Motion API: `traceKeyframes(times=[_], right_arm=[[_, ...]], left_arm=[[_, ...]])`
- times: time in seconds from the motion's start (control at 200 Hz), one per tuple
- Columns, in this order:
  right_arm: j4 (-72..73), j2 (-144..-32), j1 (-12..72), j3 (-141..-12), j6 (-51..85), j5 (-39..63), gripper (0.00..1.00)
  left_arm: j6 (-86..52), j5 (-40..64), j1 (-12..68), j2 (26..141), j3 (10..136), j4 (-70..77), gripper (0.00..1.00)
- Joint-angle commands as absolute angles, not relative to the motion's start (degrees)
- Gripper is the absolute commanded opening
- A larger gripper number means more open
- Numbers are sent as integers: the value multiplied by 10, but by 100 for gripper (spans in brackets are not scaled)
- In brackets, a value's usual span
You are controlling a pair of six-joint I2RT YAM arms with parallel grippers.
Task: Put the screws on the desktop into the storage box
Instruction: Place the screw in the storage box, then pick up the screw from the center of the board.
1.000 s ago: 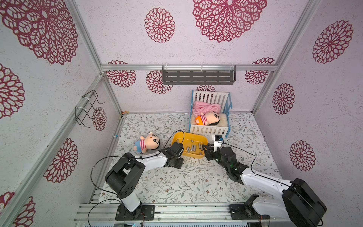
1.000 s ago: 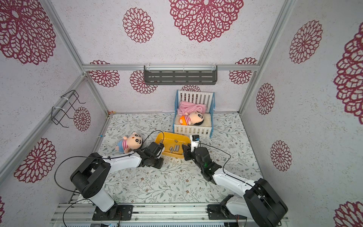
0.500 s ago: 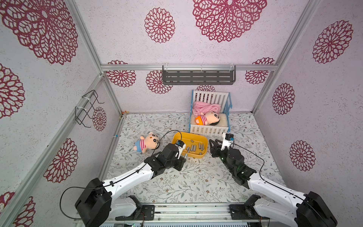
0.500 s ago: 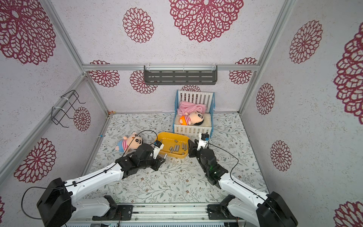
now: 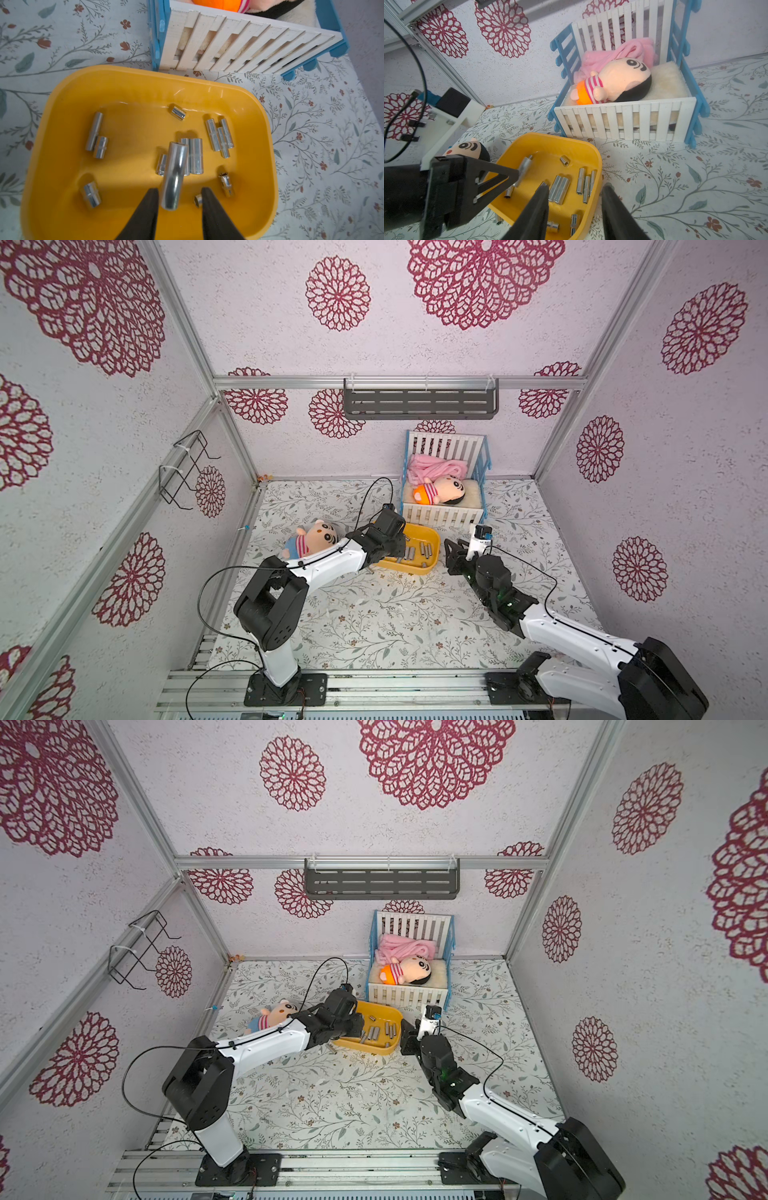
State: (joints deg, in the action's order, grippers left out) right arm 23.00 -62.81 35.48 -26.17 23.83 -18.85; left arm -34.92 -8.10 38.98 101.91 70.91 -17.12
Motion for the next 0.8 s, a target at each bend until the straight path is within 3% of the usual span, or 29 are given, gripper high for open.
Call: traceKeyframes(times=[0.0,0.11,0.31,0.415,0.56,0.795], right_arm=[[241,-617,352,-276,247,-200,46],[243,-617,352,-276,247,-199,46],[245,-621,352,-275,249,-199,46],[246,-622,352,-275,249,-198,47],[246,-628,353,-276,248,-198,47],[245,-628,352,-277,247,-199,47]], left_arm=[[-374,-110,381,1001,730,-183,70],[-388,-142,381,963,724,-214,74],[-438,-272,381,861,634,-288,61],[-463,-311,380,790,544,-271,60],[-474,-277,377,774,489,-256,60],[-513,-207,377,886,511,-204,54]])
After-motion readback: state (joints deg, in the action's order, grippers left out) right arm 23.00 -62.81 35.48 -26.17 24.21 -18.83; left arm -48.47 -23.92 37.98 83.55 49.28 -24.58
